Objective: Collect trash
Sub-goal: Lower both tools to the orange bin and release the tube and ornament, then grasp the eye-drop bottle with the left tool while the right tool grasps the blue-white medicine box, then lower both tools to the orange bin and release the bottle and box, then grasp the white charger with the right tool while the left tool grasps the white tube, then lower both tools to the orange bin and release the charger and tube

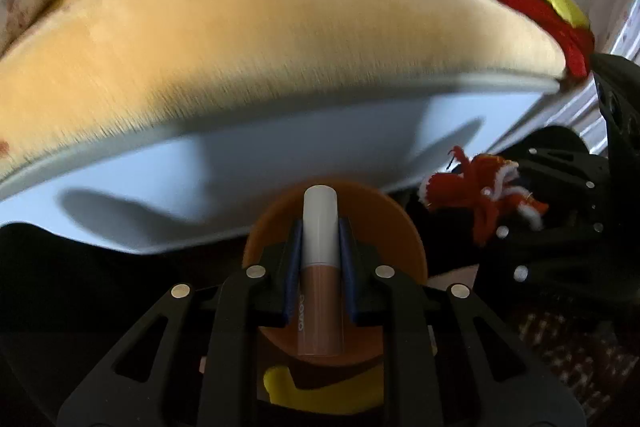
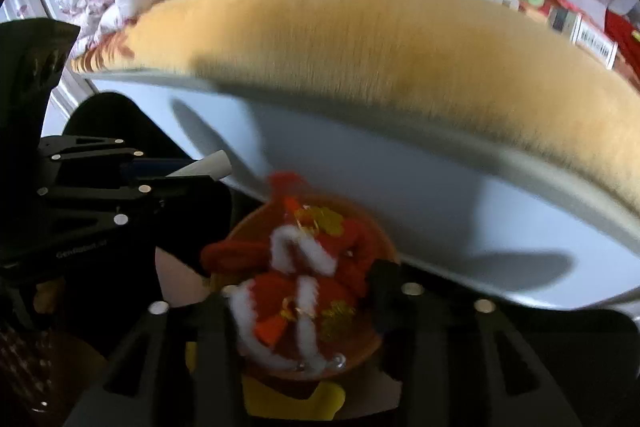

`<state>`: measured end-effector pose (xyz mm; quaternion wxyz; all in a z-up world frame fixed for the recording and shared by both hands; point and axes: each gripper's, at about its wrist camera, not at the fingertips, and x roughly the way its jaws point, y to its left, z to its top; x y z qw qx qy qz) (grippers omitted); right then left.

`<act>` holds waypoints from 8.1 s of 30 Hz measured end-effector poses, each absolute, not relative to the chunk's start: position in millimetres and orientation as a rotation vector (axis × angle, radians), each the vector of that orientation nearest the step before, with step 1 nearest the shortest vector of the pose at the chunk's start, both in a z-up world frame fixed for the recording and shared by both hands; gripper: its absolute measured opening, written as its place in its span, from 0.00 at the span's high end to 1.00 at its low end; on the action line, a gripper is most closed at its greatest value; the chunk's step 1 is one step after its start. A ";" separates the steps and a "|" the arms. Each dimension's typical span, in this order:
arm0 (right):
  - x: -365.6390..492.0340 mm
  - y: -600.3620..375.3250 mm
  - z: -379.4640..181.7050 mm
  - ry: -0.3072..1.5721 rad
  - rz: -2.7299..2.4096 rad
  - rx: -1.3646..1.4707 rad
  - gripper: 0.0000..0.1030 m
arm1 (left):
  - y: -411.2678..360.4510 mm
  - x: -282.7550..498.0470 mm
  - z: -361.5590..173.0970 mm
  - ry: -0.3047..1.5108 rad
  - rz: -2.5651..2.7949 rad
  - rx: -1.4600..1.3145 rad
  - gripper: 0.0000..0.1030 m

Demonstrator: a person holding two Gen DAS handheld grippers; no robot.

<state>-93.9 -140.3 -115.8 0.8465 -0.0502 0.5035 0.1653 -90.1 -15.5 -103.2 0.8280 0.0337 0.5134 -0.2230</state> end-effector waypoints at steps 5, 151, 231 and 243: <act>-102.2 -141.0 -113.9 1.037 0.333 -0.114 0.34 | -15.9 -92.2 -97.0 1.069 -0.418 0.103 0.30; -36.7 -176.2 -18.4 0.740 0.209 -0.148 0.30 | -17.1 -47.9 -31.1 0.890 -0.420 0.018 0.35; -31.1 -162.3 1.6 0.730 0.304 -0.112 0.61 | -8.2 -12.4 1.4 0.903 -0.383 0.002 0.75; -85.8 -149.0 -118.3 1.113 0.360 -0.036 0.61 | -19.4 -65.2 -109.1 1.259 -0.477 0.045 0.74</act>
